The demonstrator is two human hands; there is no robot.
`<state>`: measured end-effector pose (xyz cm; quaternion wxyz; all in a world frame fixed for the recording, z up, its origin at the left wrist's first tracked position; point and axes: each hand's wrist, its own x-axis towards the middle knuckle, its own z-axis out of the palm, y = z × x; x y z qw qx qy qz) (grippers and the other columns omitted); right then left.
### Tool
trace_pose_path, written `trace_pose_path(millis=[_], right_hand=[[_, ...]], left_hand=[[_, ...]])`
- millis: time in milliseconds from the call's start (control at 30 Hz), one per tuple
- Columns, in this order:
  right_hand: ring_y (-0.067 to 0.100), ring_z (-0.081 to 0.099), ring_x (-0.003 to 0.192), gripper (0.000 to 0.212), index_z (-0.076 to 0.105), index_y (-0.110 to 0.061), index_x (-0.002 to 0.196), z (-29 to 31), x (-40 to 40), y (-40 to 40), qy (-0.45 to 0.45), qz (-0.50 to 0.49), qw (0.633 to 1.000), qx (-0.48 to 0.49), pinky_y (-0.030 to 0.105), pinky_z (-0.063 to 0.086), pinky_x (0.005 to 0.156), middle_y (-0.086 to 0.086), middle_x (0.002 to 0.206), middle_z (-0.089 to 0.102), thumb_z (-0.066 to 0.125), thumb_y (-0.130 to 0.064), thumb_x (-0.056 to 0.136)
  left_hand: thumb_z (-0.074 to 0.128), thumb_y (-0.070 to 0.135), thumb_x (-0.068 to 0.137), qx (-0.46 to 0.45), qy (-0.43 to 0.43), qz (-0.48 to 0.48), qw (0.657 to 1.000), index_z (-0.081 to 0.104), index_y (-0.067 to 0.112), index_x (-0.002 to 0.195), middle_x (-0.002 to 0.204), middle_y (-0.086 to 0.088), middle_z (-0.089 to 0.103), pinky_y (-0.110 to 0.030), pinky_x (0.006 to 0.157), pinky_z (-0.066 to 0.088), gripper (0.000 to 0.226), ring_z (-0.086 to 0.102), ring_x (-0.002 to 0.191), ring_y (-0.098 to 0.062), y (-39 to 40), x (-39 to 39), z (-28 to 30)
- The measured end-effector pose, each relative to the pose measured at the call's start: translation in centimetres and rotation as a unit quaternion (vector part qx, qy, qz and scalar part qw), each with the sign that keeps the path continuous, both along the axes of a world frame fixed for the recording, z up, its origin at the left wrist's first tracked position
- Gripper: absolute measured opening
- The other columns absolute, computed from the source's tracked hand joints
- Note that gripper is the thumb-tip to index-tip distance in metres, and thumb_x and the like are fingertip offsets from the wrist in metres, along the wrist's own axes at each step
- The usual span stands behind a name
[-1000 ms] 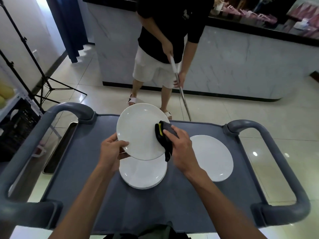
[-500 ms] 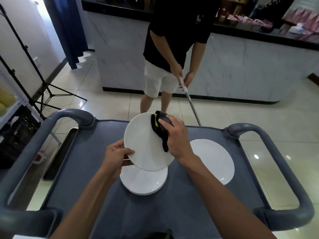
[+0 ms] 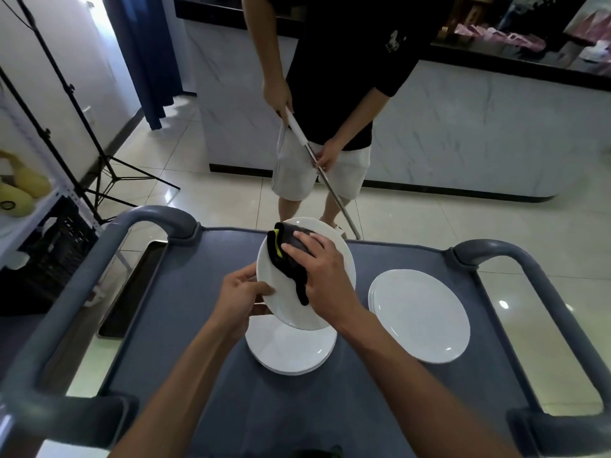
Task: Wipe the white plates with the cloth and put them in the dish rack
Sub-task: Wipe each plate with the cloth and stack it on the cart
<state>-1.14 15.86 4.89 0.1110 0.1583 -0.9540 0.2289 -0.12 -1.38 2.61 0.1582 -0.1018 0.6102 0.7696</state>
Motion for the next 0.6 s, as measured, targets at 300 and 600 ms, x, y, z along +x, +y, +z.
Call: trace_pose_path(millis=[300,600], right_hand=[[0.032,0.040,0.135,0.056,0.065,-0.019,0.131,-0.7,2.4,-0.3,-0.009,0.018,1.000,-0.024,0.052,0.035,0.111,0.008,0.147,0.051,0.063,0.008,0.081],[0.032,0.041,0.134,0.052,0.061,-0.022,0.134,0.7,-0.5,-0.6,0.040,-0.022,0.999,-0.016,0.052,0.035,0.109,0.008,0.146,0.050,0.067,-0.001,0.087]], left_hand=[[0.056,-0.014,0.079,-0.013,0.003,-0.012,1.000,0.079,0.021,0.101,0.095,-0.015,0.076,-0.043,0.067,0.060,0.047,0.072,0.080,-0.032,-0.1,0.0,-0.2],[0.055,-0.017,0.077,-0.008,-0.008,-0.022,1.000,0.080,0.019,0.097,0.088,-0.012,0.076,-0.035,0.057,0.057,0.048,0.069,0.070,-0.027,-0.2,-0.3,-0.1]])
